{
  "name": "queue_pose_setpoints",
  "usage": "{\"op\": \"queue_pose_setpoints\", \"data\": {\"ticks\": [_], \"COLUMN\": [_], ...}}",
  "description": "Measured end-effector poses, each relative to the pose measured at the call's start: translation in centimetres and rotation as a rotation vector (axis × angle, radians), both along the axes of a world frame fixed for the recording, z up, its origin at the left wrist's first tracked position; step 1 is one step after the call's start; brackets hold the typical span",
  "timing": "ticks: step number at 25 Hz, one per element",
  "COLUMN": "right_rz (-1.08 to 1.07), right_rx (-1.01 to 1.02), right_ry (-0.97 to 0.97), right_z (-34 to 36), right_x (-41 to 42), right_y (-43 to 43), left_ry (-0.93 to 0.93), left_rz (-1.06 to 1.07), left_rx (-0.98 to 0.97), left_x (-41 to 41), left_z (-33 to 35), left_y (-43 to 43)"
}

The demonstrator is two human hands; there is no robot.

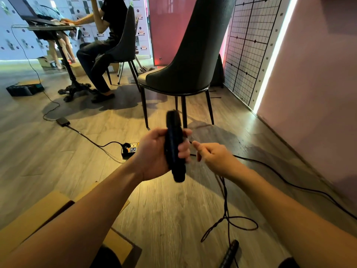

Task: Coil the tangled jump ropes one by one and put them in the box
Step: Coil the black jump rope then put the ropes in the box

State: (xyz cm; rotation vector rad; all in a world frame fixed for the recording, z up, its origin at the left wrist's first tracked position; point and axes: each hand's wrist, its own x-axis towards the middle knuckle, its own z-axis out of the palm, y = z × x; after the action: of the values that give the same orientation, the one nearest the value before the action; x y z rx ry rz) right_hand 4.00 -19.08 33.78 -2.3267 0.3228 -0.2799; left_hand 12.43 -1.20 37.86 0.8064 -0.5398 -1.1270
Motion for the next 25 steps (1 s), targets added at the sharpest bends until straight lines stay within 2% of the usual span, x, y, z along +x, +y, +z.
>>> {"op": "queue_pose_setpoints", "data": {"ticks": [2,5,10,13,16,18,20,22,25], "right_rz": [0.118,0.234,0.305,0.315,0.36,0.391,0.321,0.213,0.138], "right_rx": [0.04,0.033,-0.017,-0.118,-0.25,-0.437,-0.612,-0.711,-0.729], "right_ry": [0.131,0.233,0.26,0.15,0.022,-0.105,-0.186,-0.241,-0.281], "right_z": [-0.4,-0.4,0.7,1.5,2.0,1.9,2.0,2.4,2.4], "right_x": [0.3,0.6,0.7,0.3,0.3,0.4,0.3,0.0,-0.1], "right_y": [1.2,2.6,3.8,3.3,2.8,2.2,1.6,1.2,0.2], "left_ry": [0.149,0.101,-0.105,-0.359,-0.705,-0.893,-0.848,-0.75,-0.684], "left_rz": [0.154,0.419,0.784,0.863,0.747,0.521,0.176,-0.083,-0.243], "left_rx": [-0.186,-0.242,-0.051,0.221,0.589,0.804,0.864,0.813,0.738], "left_x": [1.0,2.5,4.6,5.5,5.4,4.7,3.6,2.7,1.9], "left_z": [0.0,-0.7,-1.7,-2.0,-2.6,-2.8,-2.6,-2.3,-1.3], "left_y": [0.0,-0.2,0.1,0.6,0.5,0.5,0.7,0.8,0.4]}}
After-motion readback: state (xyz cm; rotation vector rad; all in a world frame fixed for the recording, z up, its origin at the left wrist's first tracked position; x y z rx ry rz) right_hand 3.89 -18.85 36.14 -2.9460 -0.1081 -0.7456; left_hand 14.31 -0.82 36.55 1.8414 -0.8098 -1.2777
